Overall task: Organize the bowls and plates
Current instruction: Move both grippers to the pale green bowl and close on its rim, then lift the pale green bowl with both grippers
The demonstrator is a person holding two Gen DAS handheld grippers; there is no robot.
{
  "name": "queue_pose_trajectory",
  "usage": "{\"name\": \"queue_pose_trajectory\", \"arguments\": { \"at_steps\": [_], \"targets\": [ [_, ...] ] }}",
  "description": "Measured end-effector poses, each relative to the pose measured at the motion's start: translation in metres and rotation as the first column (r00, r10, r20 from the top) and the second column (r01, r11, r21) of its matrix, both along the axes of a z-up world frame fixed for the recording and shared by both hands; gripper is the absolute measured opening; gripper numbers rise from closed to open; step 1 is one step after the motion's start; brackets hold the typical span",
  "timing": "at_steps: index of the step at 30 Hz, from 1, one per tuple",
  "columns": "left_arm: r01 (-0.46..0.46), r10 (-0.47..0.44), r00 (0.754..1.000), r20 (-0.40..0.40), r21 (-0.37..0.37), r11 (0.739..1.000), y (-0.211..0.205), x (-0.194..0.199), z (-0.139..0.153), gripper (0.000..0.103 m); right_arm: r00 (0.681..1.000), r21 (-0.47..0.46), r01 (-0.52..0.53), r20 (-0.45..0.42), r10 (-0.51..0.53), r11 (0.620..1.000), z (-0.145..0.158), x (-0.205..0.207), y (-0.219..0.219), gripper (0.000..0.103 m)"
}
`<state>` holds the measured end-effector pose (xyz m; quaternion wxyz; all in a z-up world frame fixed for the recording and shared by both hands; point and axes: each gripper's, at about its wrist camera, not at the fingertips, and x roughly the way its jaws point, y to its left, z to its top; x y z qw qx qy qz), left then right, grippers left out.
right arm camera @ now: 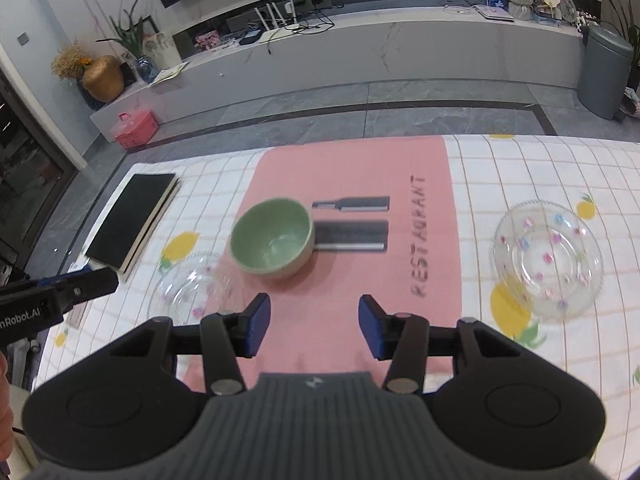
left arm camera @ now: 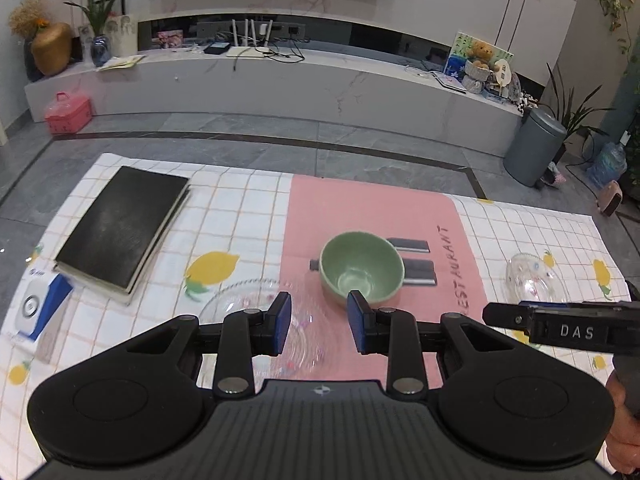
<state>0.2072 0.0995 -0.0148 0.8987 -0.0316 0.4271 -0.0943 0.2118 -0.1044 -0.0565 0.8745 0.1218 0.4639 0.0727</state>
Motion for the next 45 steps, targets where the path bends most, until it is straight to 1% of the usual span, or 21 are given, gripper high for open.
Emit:
{"name": "queue_pose_trajectory", "arguments": {
  "at_steps": [3,6,8,15,19,21,23,26,28,29,30,33,38,40,42,45],
  "targets": [
    [0.008,-0.009,1.0,-0.011,-0.019,1.0,-0.002,0.02,-0.011,0.036,1.0,0.008,0.006,-0.002,-0.006,1.0,-0.008,0.022,0.001,0.048],
    [0.011,-0.014,0.999,-0.04,-0.059,0.998,-0.005,0.038,-0.027,0.036,0.999,0.038,0.012,-0.033,-0.01,0.999,-0.02,0.042,0.004,0.048],
    [0.003,-0.007,0.999,-0.052,-0.073,0.997,-0.008,0.048,-0.036,0.036,0.999,0.044,0.014,-0.053,-0.012,0.999,-0.029,0.054,0.008,0.047],
    [-0.015,0.013,0.995,-0.098,-0.024,1.0,-0.021,0.077,-0.073,0.036,0.996,0.05,0.004,-0.089,0.001,0.999,-0.061,0.082,0.021,0.04],
    [-0.042,0.036,0.99,-0.137,-0.038,0.998,-0.02,0.087,-0.087,0.036,0.99,0.057,0.013,-0.138,-0.005,0.998,-0.077,0.094,0.026,0.033],
    [-0.054,0.048,0.987,-0.154,-0.038,0.998,-0.02,0.092,-0.092,0.035,0.988,0.059,0.017,-0.152,-0.008,0.998,-0.081,0.099,0.029,0.032],
    [-0.071,0.063,0.984,-0.169,-0.04,0.997,-0.02,0.098,-0.097,0.035,0.987,0.055,0.02,-0.162,-0.011,0.998,-0.084,0.101,0.032,0.028],
    [-0.084,0.069,0.977,-0.201,-0.066,0.994,-0.02,0.104,-0.105,0.035,0.984,0.052,0.023,-0.176,-0.014,0.998,-0.088,0.104,0.034,0.026],
    [-0.093,0.078,0.973,-0.216,-0.062,0.994,-0.022,0.107,-0.11,0.034,0.983,0.057,0.027,-0.181,-0.016,0.998,-0.091,0.104,0.035,0.025],
    [-0.094,0.08,0.972,-0.223,-0.055,0.994,-0.023,0.108,-0.112,0.03,0.983,0.061,0.028,-0.183,-0.016,0.998,-0.092,0.105,0.035,0.024],
    [-0.093,0.08,0.97,-0.23,-0.05,0.994,-0.024,0.108,-0.114,0.022,0.983,0.064,0.028,-0.183,-0.016,0.998,-0.093,0.105,0.035,0.023],
    [-0.095,0.078,0.97,-0.232,-0.066,0.993,-0.025,0.108,-0.116,0.015,0.984,0.071,0.018,-0.176,-0.005,0.997,-0.093,0.105,0.038,0.015],
    [-0.106,0.093,0.967,-0.237,-0.042,0.993,-0.03,0.108,-0.114,0.013,0.986,0.064,0.019,-0.166,-0.008,0.998,-0.094,0.104,0.039,0.014],
    [-0.104,0.095,0.966,-0.24,-0.024,0.994,-0.033,0.107,-0.112,0.012,0.986,0.047,0.009,-0.165,-0.001,0.999,-0.093,0.102,0.041,0.014],
    [-0.094,0.089,0.966,-0.243,-0.01,0.996,-0.036,0.104,-0.11,0.012,0.983,0.047,0.018,-0.181,-0.009,0.999,-0.093,0.1,0.039,0.013],
    [-0.089,0.086,0.964,-0.252,-0.004,0.996,-0.039,0.099,-0.106,0.012,0.975,0.079,0.052,-0.222,-0.033,0.996,-0.093,0.095,0.033,0.013]
  ]
}}
